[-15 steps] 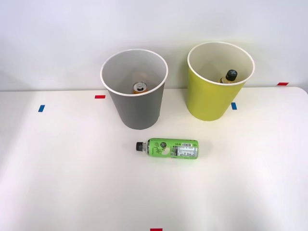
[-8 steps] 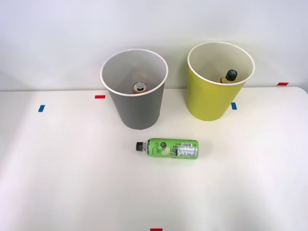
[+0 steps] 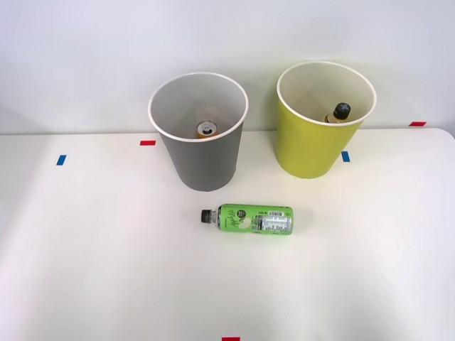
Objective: Put cans in the gray bin, plastic bottles in the light green bin
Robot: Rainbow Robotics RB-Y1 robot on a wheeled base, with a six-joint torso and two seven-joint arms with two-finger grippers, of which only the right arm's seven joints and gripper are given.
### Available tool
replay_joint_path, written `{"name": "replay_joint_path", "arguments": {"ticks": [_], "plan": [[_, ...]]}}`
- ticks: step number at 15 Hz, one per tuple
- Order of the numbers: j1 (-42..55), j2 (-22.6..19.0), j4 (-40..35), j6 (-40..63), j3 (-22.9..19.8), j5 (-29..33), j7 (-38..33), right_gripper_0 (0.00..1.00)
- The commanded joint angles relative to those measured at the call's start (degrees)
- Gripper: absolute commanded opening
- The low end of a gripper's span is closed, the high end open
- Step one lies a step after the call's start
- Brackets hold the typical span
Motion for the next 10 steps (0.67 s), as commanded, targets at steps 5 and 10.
{"name": "replay_joint_path", "arguments": {"ticks": [5,10], "plan": [[0.0,0.0,0.0,0.0,0.0,0.0,0.0,1.0],[0.0,0.0,0.0,0.0,0.0,0.0,0.0,1.0]]}}
